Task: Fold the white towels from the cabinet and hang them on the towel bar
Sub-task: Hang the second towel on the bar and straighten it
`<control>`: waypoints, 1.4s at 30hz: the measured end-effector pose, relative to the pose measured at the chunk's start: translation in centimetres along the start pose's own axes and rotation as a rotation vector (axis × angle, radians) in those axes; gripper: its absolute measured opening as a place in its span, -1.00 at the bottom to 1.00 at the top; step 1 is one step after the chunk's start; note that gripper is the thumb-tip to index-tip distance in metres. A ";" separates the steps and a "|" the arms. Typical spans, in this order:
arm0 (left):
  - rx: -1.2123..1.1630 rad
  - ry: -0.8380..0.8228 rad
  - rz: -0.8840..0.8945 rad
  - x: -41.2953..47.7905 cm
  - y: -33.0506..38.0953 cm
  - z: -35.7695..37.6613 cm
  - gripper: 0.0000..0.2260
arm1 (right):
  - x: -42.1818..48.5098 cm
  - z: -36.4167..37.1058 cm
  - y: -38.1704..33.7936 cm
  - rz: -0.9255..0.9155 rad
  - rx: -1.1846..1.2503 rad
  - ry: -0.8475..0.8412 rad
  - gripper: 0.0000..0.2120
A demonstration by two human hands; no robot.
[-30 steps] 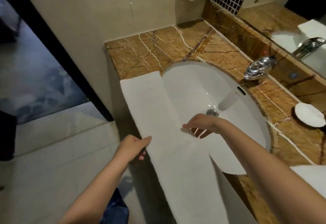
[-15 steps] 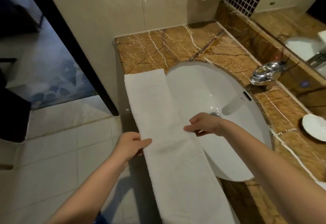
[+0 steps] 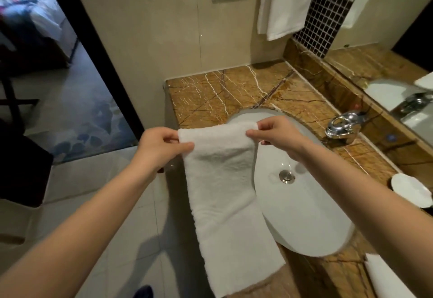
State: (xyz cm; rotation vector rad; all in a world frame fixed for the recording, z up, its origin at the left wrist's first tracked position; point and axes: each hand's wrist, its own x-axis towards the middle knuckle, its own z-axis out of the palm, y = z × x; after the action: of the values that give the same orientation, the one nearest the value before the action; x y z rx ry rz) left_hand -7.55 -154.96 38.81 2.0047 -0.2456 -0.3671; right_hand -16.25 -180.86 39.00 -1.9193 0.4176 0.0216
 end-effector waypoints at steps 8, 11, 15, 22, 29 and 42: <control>-0.064 0.022 0.176 1.5 6.9 -4.4 -0.89 | 0.4 -2.0 -8.4 -0.125 -0.069 0.137 -0.82; -0.101 0.027 0.218 2.0 9.8 -6.2 -0.88 | -0.1 -3.0 -12.0 -0.169 -0.115 0.171 -0.87; -0.124 0.026 0.259 2.5 13.6 -9.0 -0.84 | -1.1 -4.1 -16.9 -0.223 -0.154 0.195 -0.87; -0.130 0.021 0.343 3.5 20.5 -13.7 -0.91 | -1.8 -4.9 -25.2 -0.282 -0.120 0.286 -0.69; -0.079 -0.009 0.338 5.7 26.0 -17.7 -0.93 | 0.6 -5.3 -31.4 -0.223 -0.021 0.328 -0.68; -0.250 -0.251 0.218 11.8 31.3 -23.5 -0.85 | 5.2 -5.9 -38.9 -0.046 -0.143 0.333 -0.66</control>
State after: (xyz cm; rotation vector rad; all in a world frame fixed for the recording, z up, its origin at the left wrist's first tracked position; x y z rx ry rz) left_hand 11.52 -153.12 74.86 1.6666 -0.5436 -0.4850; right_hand -0.85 -175.17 75.19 -2.0786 0.6075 -0.3095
